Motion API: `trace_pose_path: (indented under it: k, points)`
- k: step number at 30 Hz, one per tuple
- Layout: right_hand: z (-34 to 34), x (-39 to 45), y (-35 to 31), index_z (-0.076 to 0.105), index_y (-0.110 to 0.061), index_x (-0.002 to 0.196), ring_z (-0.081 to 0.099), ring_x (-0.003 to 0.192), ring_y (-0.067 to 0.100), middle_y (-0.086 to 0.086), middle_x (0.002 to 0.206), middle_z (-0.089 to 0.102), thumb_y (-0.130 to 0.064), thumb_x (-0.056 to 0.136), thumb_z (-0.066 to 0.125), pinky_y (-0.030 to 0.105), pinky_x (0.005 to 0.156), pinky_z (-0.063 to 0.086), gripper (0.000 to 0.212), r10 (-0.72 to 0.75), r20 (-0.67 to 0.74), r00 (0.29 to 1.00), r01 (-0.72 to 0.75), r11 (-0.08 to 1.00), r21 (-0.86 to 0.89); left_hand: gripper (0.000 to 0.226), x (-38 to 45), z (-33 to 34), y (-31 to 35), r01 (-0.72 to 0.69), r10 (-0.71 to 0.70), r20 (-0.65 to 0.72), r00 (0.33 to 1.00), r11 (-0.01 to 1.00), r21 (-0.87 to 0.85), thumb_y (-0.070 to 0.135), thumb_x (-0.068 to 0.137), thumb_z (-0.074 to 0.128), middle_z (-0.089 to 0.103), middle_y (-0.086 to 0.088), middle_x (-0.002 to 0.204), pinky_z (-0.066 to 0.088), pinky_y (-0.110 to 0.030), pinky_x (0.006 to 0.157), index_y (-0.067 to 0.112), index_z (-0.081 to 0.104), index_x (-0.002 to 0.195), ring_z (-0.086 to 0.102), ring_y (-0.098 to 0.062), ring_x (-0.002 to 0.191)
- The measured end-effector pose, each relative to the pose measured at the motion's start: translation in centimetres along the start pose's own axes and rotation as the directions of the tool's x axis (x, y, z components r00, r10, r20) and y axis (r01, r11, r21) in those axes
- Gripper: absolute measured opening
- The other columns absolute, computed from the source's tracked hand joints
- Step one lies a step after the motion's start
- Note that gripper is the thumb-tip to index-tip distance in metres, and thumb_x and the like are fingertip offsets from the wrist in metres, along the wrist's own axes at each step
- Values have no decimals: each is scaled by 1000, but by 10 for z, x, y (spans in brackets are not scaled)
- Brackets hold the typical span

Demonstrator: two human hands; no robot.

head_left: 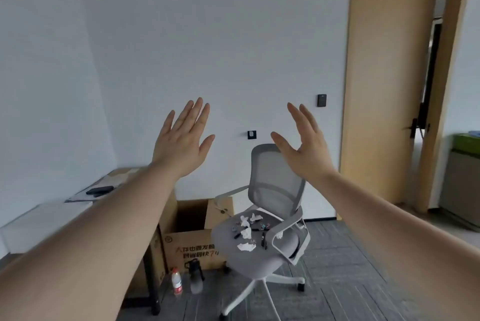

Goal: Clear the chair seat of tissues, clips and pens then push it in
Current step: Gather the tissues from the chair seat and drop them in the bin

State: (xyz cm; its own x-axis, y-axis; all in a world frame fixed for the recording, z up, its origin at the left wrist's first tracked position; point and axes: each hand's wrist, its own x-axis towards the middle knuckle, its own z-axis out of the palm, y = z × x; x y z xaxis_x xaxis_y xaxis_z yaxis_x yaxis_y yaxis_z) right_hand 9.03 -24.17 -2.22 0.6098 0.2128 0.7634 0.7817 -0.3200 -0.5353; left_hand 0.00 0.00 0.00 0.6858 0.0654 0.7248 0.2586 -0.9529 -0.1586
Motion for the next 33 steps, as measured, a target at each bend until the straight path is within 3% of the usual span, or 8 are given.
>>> trace_pose_path:
  k: [9, 16, 22, 29, 33]
  points:
    - [81, 3, 94, 23, -35, 149, 8, 150, 19, -3, 162, 7, -52, 91, 52, 48, 119, 18, 67, 179, 221, 959, -113, 952, -284, 63, -8, 113, -22, -25, 20, 247, 969, 1000, 16, 48, 99, 18, -16, 7, 160, -4, -37, 121, 25, -8, 151, -12, -10, 148]
    - [171, 16, 180, 14, -38, 150, -2, 150, 18, -3, 163, -2, -58, 92, 44, 49, 121, 8, 69, 327, 335, 884, -136, 865, -484, 64, 17, 245, -41, -32, 76, 445, 892, 994, -105, 49, 99, 19, -17, 8, 160, -3, -39, 121, 25, -8, 152, -13, -9, 148]
    - [236, 22, 247, 16, -39, 150, -4, 150, 20, -3, 163, -3, -58, 91, 47, 51, 121, 8, 70, 468, 391, 792, -172, 787, -593, 60, 37, 355, -45, -41, 175, 576, 799, 970, -238, 45, 99, 23, -17, 7, 160, -1, -42, 122, 32, -4, 152, -12, -13, 148]
    - [292, 19, 337, 21, -36, 147, 0, 150, 25, 0, 162, 5, -55, 90, 52, 54, 118, 14, 68, 594, 449, 667, -202, 725, -659, 68, 43, 464, -29, -99, 264, 729, 631, 960, -262, 49, 96, 34, -16, 2, 161, 5, -46, 121, 32, -3, 151, -8, -20, 149]
    - [319, 23, 396, 15, -40, 149, 0, 149, 27, -2, 162, 5, -53, 90, 51, 52, 118, 15, 71, 639, 485, 597, -215, 709, -671, 74, 47, 525, -19, -85, 274, 795, 541, 958, -273, 49, 93, 43, -15, 5, 161, 9, -51, 120, 36, -3, 150, -9, -19, 149]
